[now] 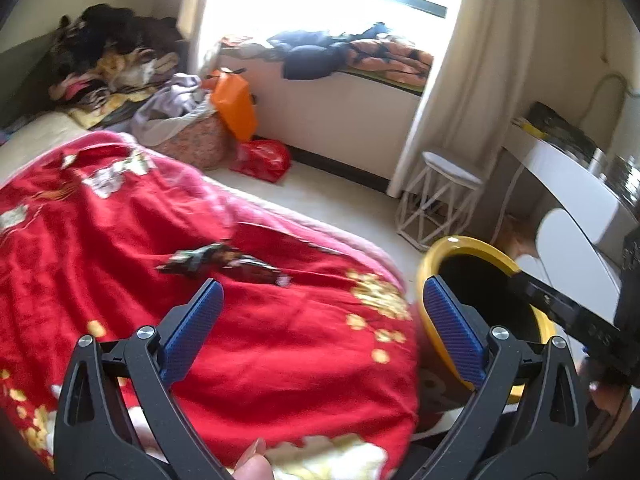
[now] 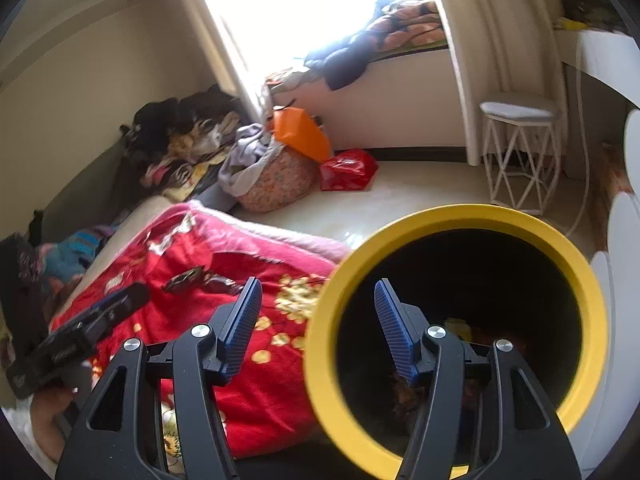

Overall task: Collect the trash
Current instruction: 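Move both tools back to the last wrappers on the bedspread, then grasp green wrapper with left tool while right tool grasps chocolate bar wrapper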

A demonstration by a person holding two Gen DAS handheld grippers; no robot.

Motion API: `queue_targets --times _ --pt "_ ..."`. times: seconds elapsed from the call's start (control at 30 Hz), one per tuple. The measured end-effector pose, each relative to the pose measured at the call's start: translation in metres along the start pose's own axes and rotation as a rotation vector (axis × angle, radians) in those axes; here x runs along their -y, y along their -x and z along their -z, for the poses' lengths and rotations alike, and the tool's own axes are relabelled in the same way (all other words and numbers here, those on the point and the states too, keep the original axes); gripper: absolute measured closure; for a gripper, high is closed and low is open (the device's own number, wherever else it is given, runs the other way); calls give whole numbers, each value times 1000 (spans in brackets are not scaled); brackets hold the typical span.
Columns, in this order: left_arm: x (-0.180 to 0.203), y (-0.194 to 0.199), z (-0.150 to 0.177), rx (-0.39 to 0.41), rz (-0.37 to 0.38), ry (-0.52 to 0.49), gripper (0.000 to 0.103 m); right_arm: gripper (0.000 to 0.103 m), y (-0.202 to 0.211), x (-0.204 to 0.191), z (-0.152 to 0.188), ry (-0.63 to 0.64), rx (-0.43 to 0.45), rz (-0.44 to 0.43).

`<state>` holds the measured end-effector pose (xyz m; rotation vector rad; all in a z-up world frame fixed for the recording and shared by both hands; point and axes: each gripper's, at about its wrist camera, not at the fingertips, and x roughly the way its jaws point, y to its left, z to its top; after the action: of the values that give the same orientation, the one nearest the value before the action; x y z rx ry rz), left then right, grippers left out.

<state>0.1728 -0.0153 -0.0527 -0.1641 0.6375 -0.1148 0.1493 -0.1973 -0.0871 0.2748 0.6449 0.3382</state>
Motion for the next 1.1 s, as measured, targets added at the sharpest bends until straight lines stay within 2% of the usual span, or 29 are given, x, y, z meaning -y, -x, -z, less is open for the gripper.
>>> queue_targets --times 0.23,0.47,0.53,0.73,0.9,1.0,1.1 --pt "-48 -2 -4 1 -75 62 11 46 -37 -39 -2 121 -79 -59" --pt "-83 -13 -9 -38 -100 67 11 47 -99 -78 -5 223 -181 -85" --pt "-88 -18 -9 -54 -100 59 20 47 -121 -86 -4 236 -216 -95" --pt "-101 -37 -8 -114 -73 32 37 47 -170 -101 -3 292 -304 -93" --pt "-103 -52 -10 -143 -59 5 43 50 -207 -111 3 375 -370 -67" --pt "-104 -63 -12 -164 -60 -8 45 53 -217 -117 7 411 -378 -69" --pt "-104 -69 -13 -176 -59 -16 48 61 -225 -123 9 442 -377 -69"
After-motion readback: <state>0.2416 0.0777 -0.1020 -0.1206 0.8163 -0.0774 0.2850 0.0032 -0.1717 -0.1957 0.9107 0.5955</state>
